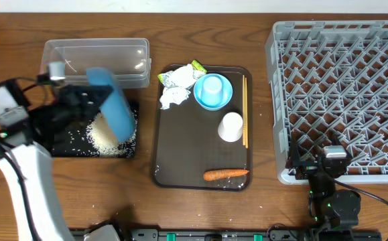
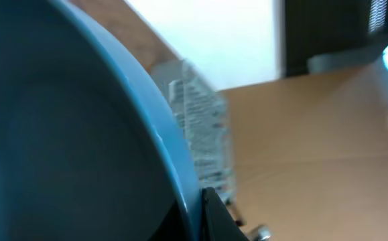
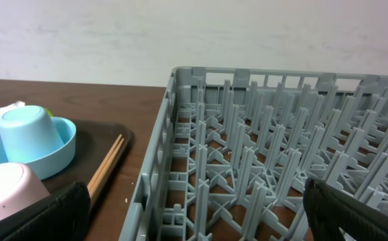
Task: Sort waste into correct bins and load items into the dishwasher rack
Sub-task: 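Tilt the blue bowl to pour rice onto the black tray, then return the blue bowl to the brown tray and release it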
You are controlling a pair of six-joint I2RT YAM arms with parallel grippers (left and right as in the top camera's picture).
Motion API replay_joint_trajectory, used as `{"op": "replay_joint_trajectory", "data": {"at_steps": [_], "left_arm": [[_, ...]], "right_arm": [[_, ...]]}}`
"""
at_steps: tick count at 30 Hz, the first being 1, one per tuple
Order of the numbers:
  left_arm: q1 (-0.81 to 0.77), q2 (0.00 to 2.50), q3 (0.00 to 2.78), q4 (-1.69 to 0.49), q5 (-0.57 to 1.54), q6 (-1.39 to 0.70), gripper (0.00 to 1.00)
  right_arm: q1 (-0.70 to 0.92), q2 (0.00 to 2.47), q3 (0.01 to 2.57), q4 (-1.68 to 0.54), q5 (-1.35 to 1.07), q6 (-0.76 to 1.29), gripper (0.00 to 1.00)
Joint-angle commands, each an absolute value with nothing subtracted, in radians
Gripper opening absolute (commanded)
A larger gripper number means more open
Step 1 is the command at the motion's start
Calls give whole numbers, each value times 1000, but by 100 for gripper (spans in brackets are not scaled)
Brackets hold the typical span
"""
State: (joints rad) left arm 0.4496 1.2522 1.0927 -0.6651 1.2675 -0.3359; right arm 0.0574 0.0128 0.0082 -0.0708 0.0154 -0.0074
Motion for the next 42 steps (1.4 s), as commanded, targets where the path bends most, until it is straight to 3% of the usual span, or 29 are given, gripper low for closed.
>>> {"op": "replay_joint_trajectory", "data": {"at_steps": [1,13,19,23,37,39,42], "left_arm": [[326,1164,1117,-697,1045,-313,6],[-405,1171,1117,-709,403,-319,6],[-614,1305,1117,-698,156,-353,6],[-671,1413,1117,-672,62,-353,6],[-710,1608,1117,-608,154,-384,7],[-711,1613,1117,-609,153,-383,12],[-711,1614,1117,-609,153,-383,27]], "right_arm": [[46,12,6,-74,18,7,99],[46,12,6,-74,18,7,99],[46,12,6,-74,18,7,99],[46,12,6,-74,18,7,99],[46,12,6,-74,18,7,99],[46,12,6,-74,18,7,99],[46,12,6,-74,18,7,99]]}}
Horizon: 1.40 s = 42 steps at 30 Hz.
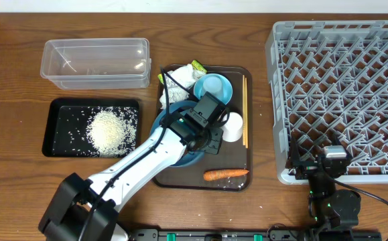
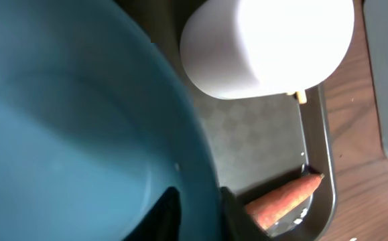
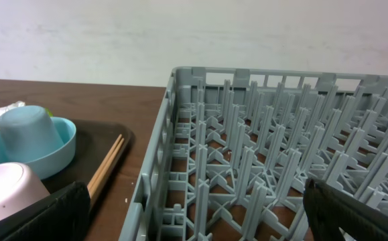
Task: Sort waste into correct bins and load items into the dishwasher rack
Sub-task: 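Return the blue bowl to the brown tray and release it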
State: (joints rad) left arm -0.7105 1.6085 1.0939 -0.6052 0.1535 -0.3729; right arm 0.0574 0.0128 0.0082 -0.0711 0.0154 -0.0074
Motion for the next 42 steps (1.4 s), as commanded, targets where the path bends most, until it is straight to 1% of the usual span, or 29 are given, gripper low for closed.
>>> {"op": "replay_joint_trajectory", "data": {"at_steps": [1,2,3,4,11,15,19,22,28,31,33,36,37,39,42], "left_arm": [[-711,1614,1117,-608,153,-383,34],[-711,1614,1117,-608,153,-383,43],[-711,1614,1117,-608,153,-383,48],[-711,1614,1117,-608,153,-383,50],[-711,1562,1122,-641,174,-377,52],[-711,1499,1124,-668,176,-316,52],[-711,1431,1124,-688,175,-255,63],[-711,1381,1124,-688,177,-268,64],[-711,1333,1124,-703,351,-243,65],[-720,1336,1122,-712,485,-161,64],[-742,1345,1122,-736,531,-104,64],[-799,1358,1118,-783,529,-16,65],[-844,1372,1116,-804,472,15,65],[-884,1388,1114,-808,376,15,65],[-950,1429,1114,-802,197,15,68]], "right_arm": [[46,12,6,-74,18,7,99],[46,12,6,-74,18,7,99],[46,12,6,-74,18,7,99],[46,12,6,-74,18,7,99],[46,12,6,-74,18,7,99],[46,12,6,-74,18,7,99],[46,12,6,-74,18,7,99],[46,12,6,-74,18,7,99],[46,12,6,-74,18,7,99],[46,12,6,-74,18,7,99],[46,12,6,-74,18,7,99],[46,12,6,-74,18,7,99],[46,12,6,-74,18,7,99],[46,12,6,-74,18,7,99],[46,12,6,-74,18,7,99]]}}
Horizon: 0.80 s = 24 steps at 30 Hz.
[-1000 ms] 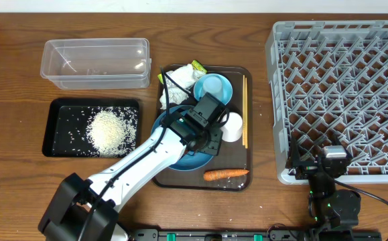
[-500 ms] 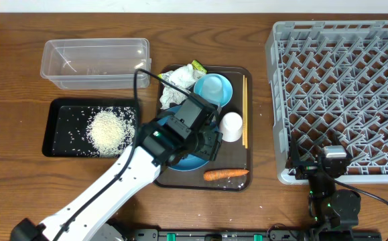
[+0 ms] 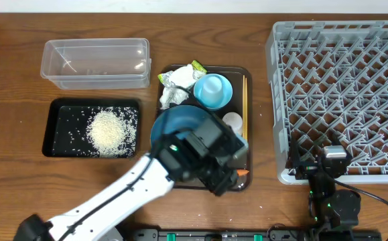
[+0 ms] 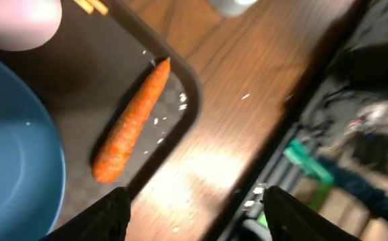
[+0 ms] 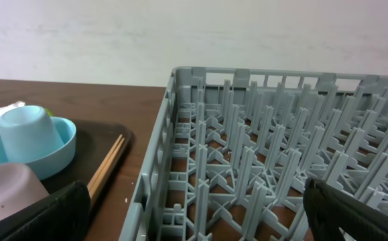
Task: Sort waste into correct bins and load items into the dishwasher rack
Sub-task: 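Return the blue bowl to the brown tray and release it, then grasp the orange carrot with the left gripper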
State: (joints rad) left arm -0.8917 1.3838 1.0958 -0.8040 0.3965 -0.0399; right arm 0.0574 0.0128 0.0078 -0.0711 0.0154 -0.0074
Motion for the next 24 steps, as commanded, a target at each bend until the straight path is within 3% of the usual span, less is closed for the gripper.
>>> {"op": "replay_joint_trajectory", "data": {"at_steps": [1,9,24], "left_arm": [[-968,1446,1114,-798,148,15,69],[-1071,1619,1114,-720,-71,38,71],[-1078,1728,1112,-645,-117,129,70]], "right_arm": [[46,12,6,-74,19,7,99],[46,12,6,-74,18,7,99],[46,12,6,-74,19,7,99]]}}
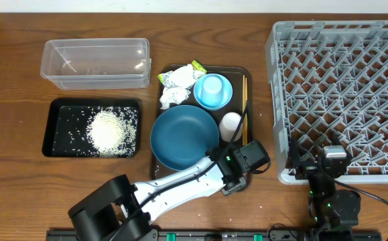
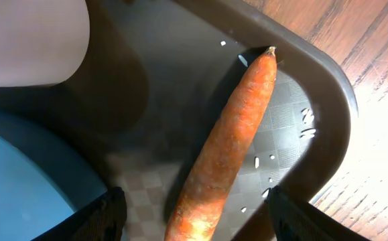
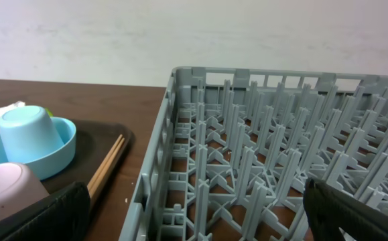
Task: Sort waste into correct bins and load items into the dishwasher rack
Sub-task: 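Grasp the orange carrot with the left gripper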
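Observation:
An orange carrot (image 2: 228,152) lies at the front right corner of the brown tray (image 2: 317,100). My left gripper (image 2: 195,226) hangs open just above it, one finger on each side of its thick end and neither touching it. From overhead the left gripper (image 1: 244,166) hides the carrot. On the tray (image 1: 156,167) lie a dark blue plate (image 1: 184,139), a white cup (image 1: 230,125), a light blue cup in a light blue bowl (image 1: 213,90), chopsticks (image 1: 244,110) and crumpled waste (image 1: 175,88). My right gripper (image 3: 197,221) stands open by the grey rack (image 1: 341,87).
A black tray with a heap of rice (image 1: 91,128) sits left of the brown tray. Behind it is a clear plastic container (image 1: 95,62). Rice grains are scattered on the brown tray near the carrot. The rack's near wall (image 3: 155,174) is close to the right gripper.
My left gripper was open, higher above the tray's front; now it is lower and straddles the carrot's thick end. The blue plate shows whole on the tray. The right arm has not moved.
My left gripper held the blue plate tilted over the black rice tray. Then the plate was down on the brown tray, still in the gripper. Then the gripper was open over the carrot with the plate left on the tray. Now it is close around the carrot.

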You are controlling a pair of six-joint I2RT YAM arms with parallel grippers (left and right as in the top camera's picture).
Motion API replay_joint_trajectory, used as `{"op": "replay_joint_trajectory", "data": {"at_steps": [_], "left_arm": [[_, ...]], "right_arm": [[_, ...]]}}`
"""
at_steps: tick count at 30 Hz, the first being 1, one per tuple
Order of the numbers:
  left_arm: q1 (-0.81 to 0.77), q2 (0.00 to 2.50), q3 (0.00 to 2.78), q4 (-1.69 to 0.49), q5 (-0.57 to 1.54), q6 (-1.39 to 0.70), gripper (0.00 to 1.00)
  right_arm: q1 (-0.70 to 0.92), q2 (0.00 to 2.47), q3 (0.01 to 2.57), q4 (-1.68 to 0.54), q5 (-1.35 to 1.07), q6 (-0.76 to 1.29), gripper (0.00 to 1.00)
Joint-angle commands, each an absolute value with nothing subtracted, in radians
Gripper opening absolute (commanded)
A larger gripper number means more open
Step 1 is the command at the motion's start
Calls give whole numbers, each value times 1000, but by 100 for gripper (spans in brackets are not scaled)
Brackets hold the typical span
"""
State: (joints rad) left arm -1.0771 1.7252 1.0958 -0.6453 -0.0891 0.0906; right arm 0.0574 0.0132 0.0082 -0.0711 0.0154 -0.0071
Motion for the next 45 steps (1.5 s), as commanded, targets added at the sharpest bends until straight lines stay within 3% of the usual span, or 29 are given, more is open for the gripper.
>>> {"op": "replay_joint_trajectory", "data": {"at_steps": [1,9,45], "left_arm": [[-1078,1728,1108,-645,-117,140,70],[-1078,1728,1097,-641,-90,153,65],[-1078,1797,1049,-554,-41,183,65]], "right_arm": [[46,12,6,-74,18,7,99],[46,12,6,-74,18,7,99],[46,12,6,-74,18,7,99]]}}
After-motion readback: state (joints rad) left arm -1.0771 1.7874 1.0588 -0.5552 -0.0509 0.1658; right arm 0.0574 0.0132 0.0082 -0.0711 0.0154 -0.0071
